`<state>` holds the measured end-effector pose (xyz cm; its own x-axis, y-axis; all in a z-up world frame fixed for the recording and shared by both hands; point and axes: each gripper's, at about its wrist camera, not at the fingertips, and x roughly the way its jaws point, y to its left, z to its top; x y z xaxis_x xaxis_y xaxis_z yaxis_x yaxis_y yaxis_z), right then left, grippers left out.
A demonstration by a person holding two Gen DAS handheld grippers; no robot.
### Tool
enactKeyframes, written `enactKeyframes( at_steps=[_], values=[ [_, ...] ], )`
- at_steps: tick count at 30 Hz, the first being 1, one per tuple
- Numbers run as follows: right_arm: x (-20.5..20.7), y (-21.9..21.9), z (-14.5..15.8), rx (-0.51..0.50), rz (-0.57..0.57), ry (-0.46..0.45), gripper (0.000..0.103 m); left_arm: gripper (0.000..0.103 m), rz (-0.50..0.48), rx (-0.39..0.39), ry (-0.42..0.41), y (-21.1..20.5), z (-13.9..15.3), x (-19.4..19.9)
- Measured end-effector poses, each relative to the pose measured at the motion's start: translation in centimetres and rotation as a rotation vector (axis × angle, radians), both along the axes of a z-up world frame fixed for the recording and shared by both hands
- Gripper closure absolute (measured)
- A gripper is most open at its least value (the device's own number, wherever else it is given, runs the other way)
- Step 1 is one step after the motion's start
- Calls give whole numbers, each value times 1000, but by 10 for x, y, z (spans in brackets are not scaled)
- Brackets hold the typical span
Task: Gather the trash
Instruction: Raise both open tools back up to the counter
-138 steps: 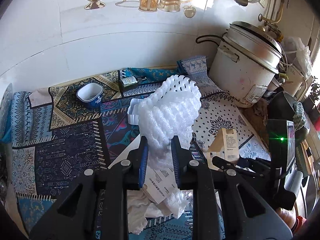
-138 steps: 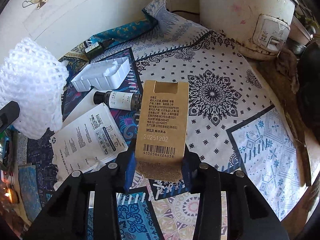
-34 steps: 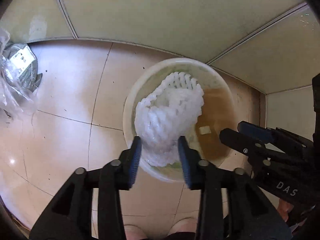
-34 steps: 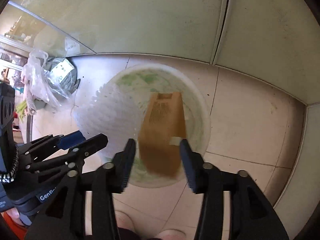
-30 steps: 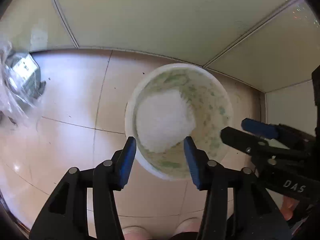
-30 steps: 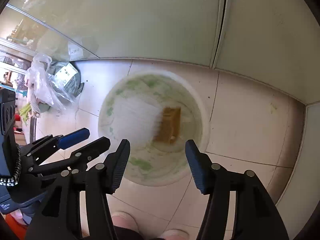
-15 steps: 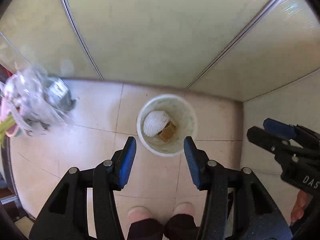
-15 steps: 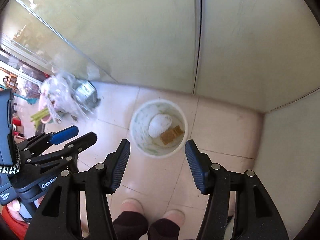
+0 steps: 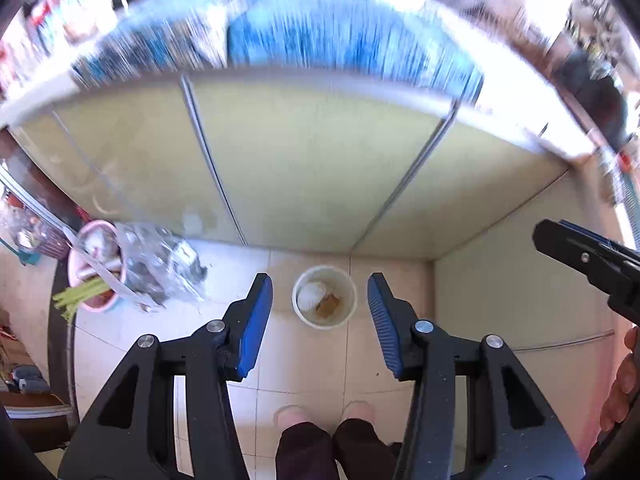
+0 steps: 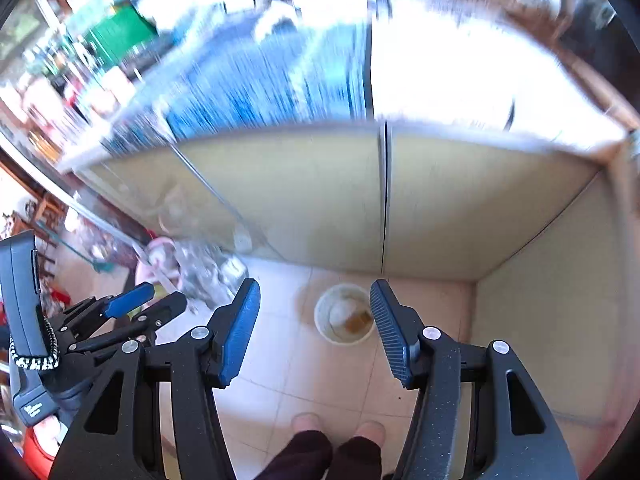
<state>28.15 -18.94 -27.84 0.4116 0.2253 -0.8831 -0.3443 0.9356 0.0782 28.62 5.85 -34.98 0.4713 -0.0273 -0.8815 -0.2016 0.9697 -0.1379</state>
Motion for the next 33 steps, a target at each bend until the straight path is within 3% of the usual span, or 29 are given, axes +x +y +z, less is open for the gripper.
enactKeyframes(
  at_steps=[4, 8, 15, 23, 33],
  values=[
    [-22, 3, 61, 34, -29, -90, 49, 54, 13, 9, -85, 11, 73, -15],
    [-37, 19, 101, 56, -55, -176, 49, 54, 12, 30, -177, 21, 134, -25],
    [-39, 36, 151, 59, -98, -309, 48, 47, -10, 73, -297, 34, 199, -33],
    [-18, 21, 176, 63, -138, -341, 45, 46, -43, 86, -329, 31, 228, 5],
    [86, 6, 179, 81, -96, -320, 45, 44, -5, 76, -312, 23, 229, 117]
  ],
)
